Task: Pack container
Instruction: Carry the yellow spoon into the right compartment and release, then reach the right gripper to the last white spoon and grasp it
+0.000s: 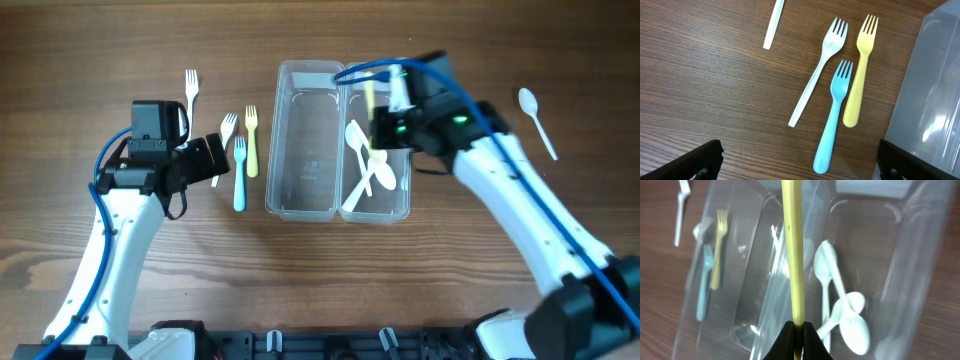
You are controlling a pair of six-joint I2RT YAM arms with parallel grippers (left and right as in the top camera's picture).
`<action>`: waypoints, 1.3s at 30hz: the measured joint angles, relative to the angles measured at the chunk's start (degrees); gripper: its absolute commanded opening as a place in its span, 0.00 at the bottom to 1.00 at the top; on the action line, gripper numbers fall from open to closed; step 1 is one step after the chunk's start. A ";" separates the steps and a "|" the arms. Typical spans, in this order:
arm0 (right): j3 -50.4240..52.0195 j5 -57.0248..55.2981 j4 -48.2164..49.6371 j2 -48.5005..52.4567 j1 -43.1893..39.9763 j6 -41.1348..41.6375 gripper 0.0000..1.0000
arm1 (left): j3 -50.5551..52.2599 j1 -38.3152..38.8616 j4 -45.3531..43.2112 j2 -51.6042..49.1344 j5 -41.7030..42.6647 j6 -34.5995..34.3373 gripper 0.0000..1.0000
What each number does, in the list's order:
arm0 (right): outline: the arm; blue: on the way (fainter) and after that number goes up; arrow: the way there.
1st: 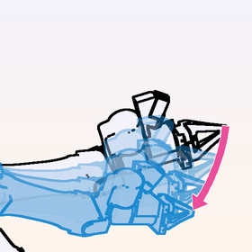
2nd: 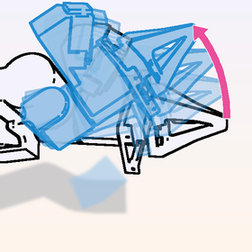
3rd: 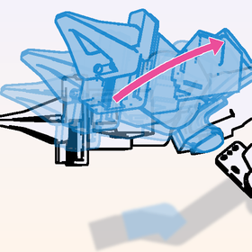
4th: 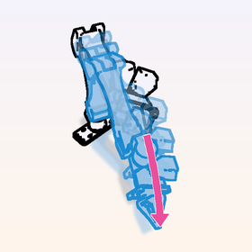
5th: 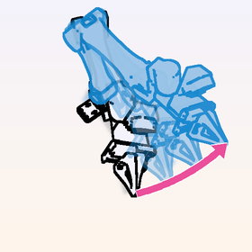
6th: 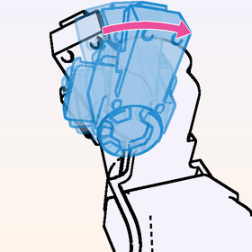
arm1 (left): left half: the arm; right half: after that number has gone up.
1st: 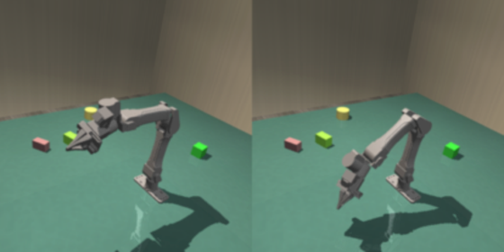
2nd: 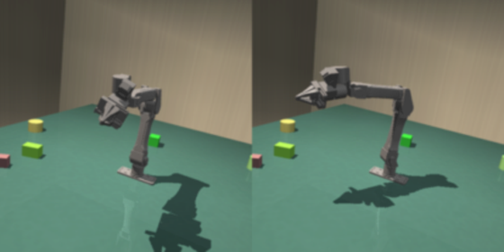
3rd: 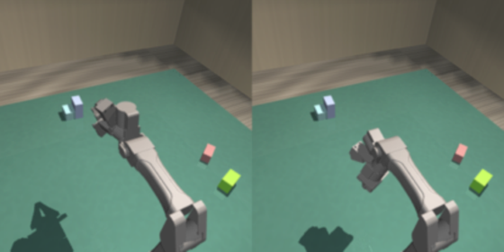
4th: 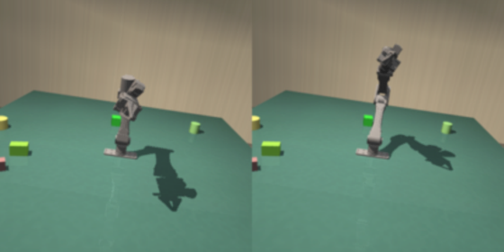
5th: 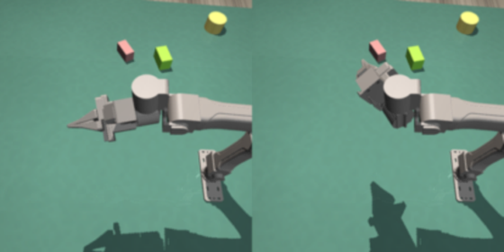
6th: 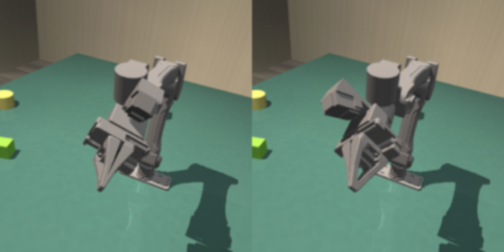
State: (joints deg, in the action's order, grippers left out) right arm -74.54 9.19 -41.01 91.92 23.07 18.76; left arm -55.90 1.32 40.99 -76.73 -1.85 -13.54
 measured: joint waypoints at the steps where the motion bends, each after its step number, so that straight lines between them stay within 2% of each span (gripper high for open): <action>1: 0.22 -0.72 0.46 1.05 0.85 0.35 0.04 | 0.00 0.00 0.00 0.00 0.00 0.00 1.00; 4: 1.05 -2.05 1.36 5.01 2.86 1.01 0.05 | 0.00 0.00 0.00 0.00 0.00 0.00 1.00; 5: 1.42 -2.40 1.49 6.08 3.13 1.14 0.11 | 0.00 0.00 0.00 0.00 0.00 0.00 1.00; 7: 1.84 -3.39 1.40 6.78 3.13 1.33 0.34 | 0.00 0.00 0.00 0.00 0.00 0.00 1.00; 11: 1.09 -4.90 1.29 5.68 2.29 1.62 0.63 | 0.02 0.00 0.00 0.00 0.00 0.00 1.00; 17: 0.11 -10.51 1.29 -1.46 -1.40 1.99 0.81 | 0.00 0.00 0.00 0.00 0.00 0.00 1.00; 20: -0.39 -17.31 1.46 -5.51 -5.70 2.01 0.81 | 0.00 0.00 0.00 0.00 0.00 0.00 1.00; 22: -0.63 -21.94 2.19 -7.06 -9.88 1.11 0.74 | 0.00 0.00 0.00 0.00 0.00 0.00 1.00; 26: -0.72 -25.86 5.14 -6.95 -17.33 -2.62 0.69 | 0.02 0.00 0.02 0.00 0.00 0.00 1.00; 28: -0.74 -27.08 8.96 -5.07 -24.83 -7.82 0.72 | 0.00 0.00 -0.02 0.00 0.00 0.00 1.00; 30: -0.79 -25.73 11.61 -2.84 -29.70 -12.66 0.74 | 0.00 0.00 0.07 0.00 0.00 0.00 1.00; 33: -0.83 -19.71 13.81 1.95 -37.05 -23.10 0.63 | 0.00 0.00 0.04 0.00 0.00 0.00 1.00; 39: -0.83 -10.64 13.66 9.77 -44.37 -38.45 0.65 | 0.00 0.00 0.04 0.00 0.00 0.00 1.00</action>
State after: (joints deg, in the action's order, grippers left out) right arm -75.37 -1.45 -27.35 101.69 -21.30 -19.68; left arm -55.90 1.32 41.04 -76.73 -1.85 -13.54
